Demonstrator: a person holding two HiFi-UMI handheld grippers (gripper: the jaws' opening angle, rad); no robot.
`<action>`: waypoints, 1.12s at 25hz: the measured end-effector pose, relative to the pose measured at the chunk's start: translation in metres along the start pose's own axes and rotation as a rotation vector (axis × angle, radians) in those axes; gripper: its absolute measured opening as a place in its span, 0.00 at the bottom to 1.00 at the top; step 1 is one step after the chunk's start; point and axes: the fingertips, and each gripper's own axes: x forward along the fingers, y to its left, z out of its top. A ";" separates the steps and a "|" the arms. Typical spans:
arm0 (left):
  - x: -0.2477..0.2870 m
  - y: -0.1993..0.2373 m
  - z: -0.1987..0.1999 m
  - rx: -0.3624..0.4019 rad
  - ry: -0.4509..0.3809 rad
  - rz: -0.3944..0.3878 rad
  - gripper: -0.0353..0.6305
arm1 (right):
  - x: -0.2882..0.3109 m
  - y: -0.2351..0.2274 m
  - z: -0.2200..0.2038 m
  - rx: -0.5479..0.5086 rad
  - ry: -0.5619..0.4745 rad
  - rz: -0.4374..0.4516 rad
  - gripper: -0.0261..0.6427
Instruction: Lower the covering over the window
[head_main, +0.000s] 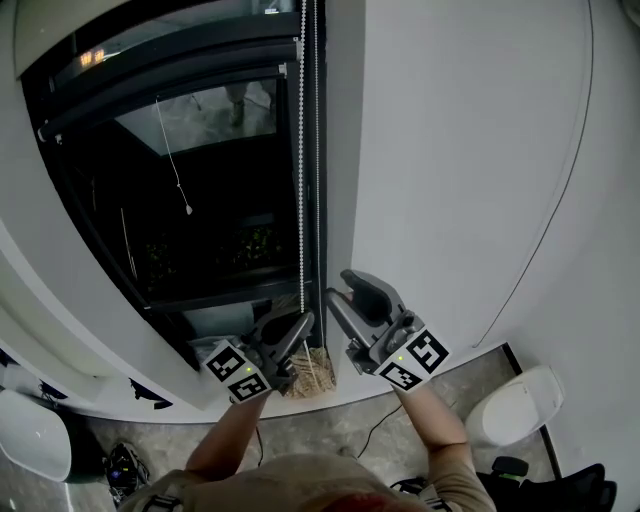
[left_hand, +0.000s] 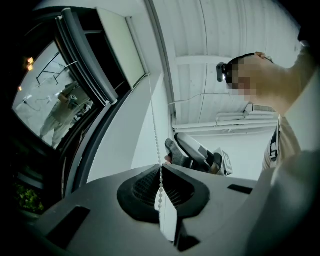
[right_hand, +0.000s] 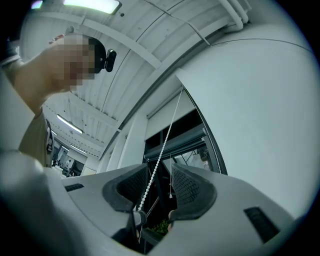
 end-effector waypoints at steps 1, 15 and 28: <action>0.000 0.005 -0.007 0.018 0.014 0.017 0.09 | 0.001 -0.001 -0.001 0.003 -0.001 0.000 0.25; -0.010 0.010 -0.114 -0.046 0.119 0.111 0.09 | 0.005 -0.009 -0.011 0.015 0.047 0.087 0.25; 0.004 0.009 -0.160 0.019 0.118 0.276 0.09 | 0.019 -0.039 -0.020 0.017 0.094 0.219 0.25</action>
